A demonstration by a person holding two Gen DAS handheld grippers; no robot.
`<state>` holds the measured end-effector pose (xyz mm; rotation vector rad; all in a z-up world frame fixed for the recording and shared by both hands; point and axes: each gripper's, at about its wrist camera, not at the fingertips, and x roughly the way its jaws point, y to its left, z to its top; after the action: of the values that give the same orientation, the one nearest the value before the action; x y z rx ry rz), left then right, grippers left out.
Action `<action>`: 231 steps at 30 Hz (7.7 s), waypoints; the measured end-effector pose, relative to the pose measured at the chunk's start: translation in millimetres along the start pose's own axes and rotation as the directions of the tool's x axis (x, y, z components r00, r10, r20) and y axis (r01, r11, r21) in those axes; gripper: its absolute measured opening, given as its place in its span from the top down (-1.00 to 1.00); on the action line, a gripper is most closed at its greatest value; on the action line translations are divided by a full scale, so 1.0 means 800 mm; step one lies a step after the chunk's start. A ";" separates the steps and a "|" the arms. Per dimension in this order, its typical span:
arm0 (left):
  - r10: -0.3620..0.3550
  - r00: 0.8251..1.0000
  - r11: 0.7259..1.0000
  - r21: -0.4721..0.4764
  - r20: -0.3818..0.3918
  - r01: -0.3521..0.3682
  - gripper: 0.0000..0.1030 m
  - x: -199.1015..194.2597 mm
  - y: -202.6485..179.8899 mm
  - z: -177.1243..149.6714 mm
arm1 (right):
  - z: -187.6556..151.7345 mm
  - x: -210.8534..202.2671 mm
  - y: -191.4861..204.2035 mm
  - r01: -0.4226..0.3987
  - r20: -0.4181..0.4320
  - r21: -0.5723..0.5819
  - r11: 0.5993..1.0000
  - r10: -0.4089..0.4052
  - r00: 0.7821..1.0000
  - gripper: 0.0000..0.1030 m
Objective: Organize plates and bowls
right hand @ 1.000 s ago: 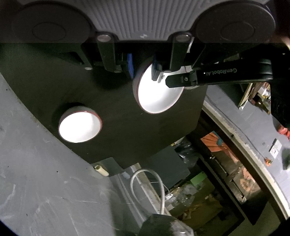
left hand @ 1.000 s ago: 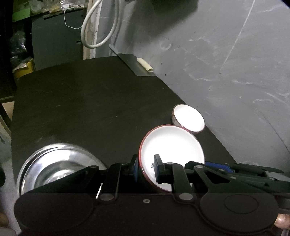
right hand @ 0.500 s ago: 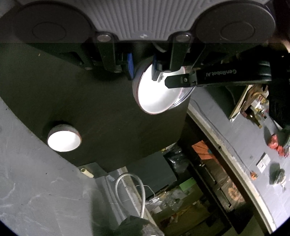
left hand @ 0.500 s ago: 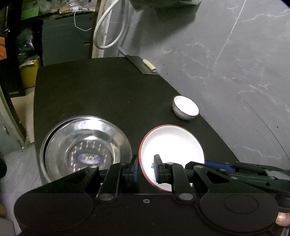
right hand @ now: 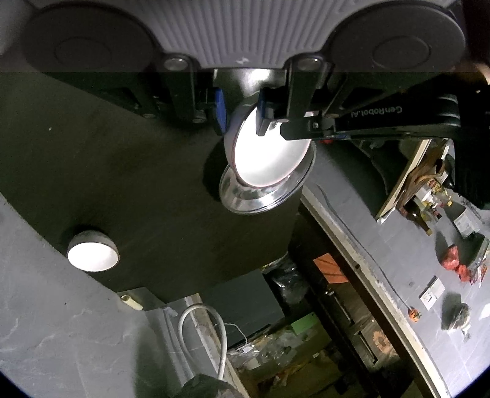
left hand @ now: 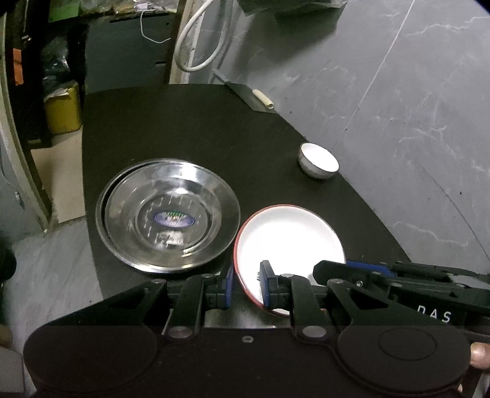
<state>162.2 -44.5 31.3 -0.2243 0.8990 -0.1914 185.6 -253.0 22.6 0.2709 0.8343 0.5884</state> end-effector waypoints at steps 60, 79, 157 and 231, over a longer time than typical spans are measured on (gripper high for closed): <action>0.058 0.985 0.997 -0.032 -0.162 -0.064 0.61 0.015 0.012 -0.039 | -0.025 0.033 0.010 -0.022 -0.220 -0.032 0.999 0.014 0.976 0.51; 0.068 0.982 0.997 -0.036 -0.176 -0.075 0.60 0.017 0.014 -0.038 | -0.025 0.038 0.011 -0.024 -0.228 -0.038 0.999 0.015 0.973 0.51; 0.066 0.998 0.997 0.039 -0.016 -0.065 -0.98 0.245 -0.088 0.199 | 0.112 0.067 -0.214 0.250 0.107 0.181 0.951 -0.272 0.956 -0.90; -0.024 0.998 0.998 0.053 -0.061 0.028 0.73 0.236 -0.090 0.192 | 0.139 0.088 -0.176 0.224 0.158 0.121 0.967 -0.242 0.957 0.51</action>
<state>393.5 -145.4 1.6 -0.1809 0.9498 -0.2475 361.0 -325.1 -11.3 0.3064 0.7174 0.2965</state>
